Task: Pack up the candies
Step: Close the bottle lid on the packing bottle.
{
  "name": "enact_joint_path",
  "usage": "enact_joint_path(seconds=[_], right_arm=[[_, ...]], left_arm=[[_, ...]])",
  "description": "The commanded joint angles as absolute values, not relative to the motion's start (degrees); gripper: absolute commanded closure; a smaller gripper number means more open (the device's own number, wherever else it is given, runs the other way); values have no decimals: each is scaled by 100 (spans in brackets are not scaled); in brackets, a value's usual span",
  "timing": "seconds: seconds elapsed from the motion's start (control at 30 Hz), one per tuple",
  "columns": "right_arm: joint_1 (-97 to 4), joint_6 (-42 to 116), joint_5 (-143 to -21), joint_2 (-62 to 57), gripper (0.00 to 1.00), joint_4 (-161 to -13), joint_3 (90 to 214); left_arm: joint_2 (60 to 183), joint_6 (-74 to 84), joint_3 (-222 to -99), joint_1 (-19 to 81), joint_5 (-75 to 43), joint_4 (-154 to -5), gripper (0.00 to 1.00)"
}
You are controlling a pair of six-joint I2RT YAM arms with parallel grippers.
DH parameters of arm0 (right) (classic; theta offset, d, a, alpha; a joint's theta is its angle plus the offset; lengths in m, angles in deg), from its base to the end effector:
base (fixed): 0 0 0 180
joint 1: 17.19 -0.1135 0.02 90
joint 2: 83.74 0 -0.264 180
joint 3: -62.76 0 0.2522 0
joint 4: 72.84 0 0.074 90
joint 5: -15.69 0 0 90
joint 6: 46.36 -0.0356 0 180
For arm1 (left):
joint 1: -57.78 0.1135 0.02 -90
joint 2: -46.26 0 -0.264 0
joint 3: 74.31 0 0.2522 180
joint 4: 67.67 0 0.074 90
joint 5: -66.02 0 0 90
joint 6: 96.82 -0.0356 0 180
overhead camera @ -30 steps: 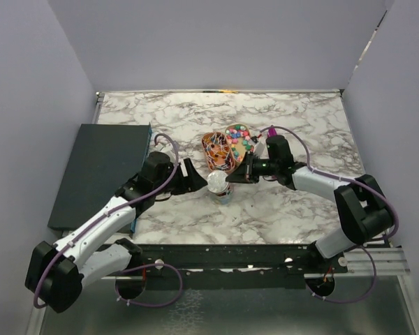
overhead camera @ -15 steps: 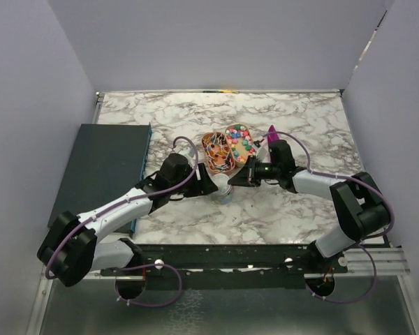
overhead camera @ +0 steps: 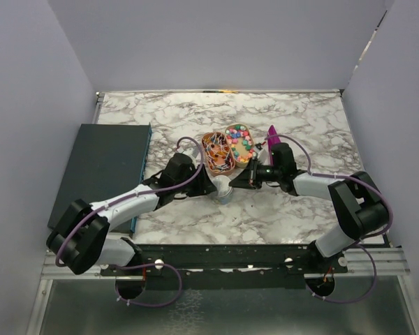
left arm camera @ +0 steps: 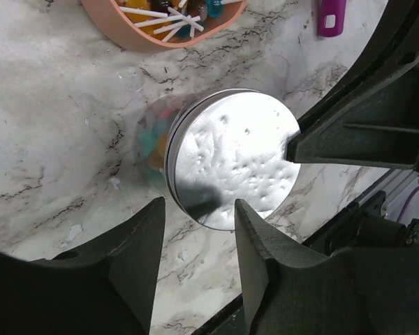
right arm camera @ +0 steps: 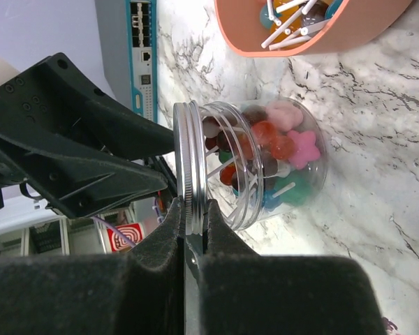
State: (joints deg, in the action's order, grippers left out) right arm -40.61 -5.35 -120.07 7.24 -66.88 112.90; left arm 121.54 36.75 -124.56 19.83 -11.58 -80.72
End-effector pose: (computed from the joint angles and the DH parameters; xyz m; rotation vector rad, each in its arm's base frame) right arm 0.2618 0.1412 0.1560 0.0154 2.4158 1.5307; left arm 0.2059 -0.1703 0.1950 0.0092 2.4168 -0.9658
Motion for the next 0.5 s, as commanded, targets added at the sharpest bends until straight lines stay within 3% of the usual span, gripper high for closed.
enact_joint_path(seconds=[0.0,0.47], right_arm=[[-3988,-550,-12101,793,99,-6475,11212],[-3908,-532,-12100,866,96,-6394,11130]], left_arm=[[12302,3638,-12496,1957,-1221,-7804,56],[12511,3660,-12573,1949,-1199,-7681,65]])
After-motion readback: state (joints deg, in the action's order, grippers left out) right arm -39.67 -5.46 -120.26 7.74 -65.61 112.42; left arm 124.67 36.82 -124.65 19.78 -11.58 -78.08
